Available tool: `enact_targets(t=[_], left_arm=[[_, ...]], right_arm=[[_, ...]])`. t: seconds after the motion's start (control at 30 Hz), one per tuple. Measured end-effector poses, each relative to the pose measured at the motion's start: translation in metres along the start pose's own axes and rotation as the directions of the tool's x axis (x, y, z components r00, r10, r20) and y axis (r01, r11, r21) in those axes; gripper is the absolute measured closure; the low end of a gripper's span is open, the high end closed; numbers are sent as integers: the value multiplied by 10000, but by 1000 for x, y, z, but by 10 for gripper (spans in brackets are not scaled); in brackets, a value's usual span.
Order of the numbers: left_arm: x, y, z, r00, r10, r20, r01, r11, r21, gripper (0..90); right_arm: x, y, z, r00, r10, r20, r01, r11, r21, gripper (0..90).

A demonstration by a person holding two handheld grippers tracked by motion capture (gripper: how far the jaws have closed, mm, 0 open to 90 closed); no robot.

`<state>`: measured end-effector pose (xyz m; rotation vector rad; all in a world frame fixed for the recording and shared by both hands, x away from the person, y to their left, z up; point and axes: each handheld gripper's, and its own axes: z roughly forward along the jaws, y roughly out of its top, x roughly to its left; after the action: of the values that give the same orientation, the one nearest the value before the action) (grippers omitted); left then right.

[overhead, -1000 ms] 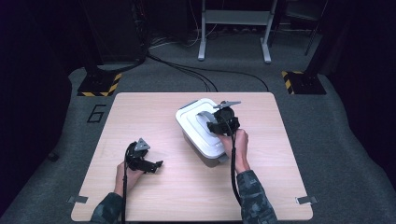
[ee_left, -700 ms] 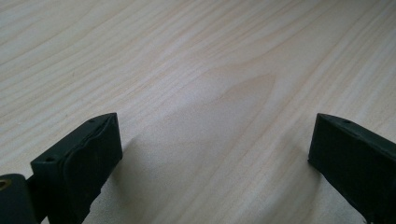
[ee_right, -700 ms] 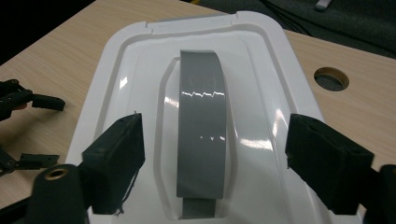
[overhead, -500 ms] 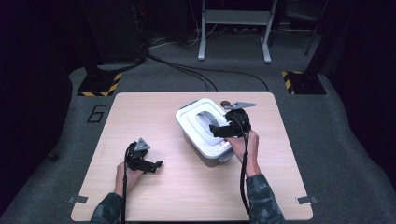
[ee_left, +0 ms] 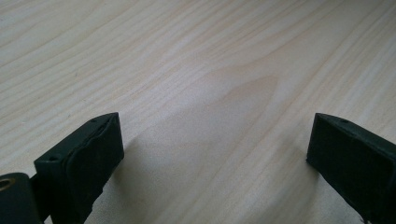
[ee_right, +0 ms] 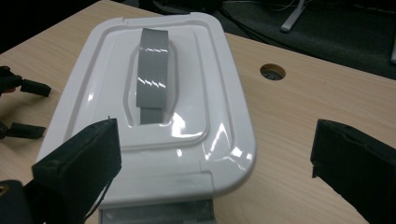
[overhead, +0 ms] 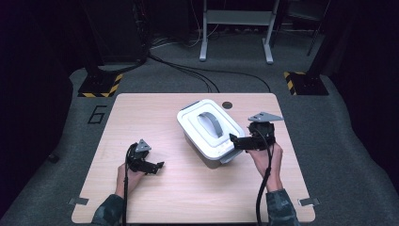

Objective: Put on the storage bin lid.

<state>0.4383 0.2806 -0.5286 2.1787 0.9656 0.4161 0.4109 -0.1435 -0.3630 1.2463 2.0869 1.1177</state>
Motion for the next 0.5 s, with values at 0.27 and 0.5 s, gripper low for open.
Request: enact_targets(t=[0.27, 0.5], left_arm=[[0, 0, 0, 10000, 9, 6, -9, 10000, -12, 36], [0, 0, 0, 10000, 42, -3, -42, 10000, 4, 38]], right_arm=[[-20, -41, -18, 9981, 402, 459, -404, 9992, 21, 13], [-36, -88, -27, 9914, 1015, 824, -1000, 9947, -224, 14]])
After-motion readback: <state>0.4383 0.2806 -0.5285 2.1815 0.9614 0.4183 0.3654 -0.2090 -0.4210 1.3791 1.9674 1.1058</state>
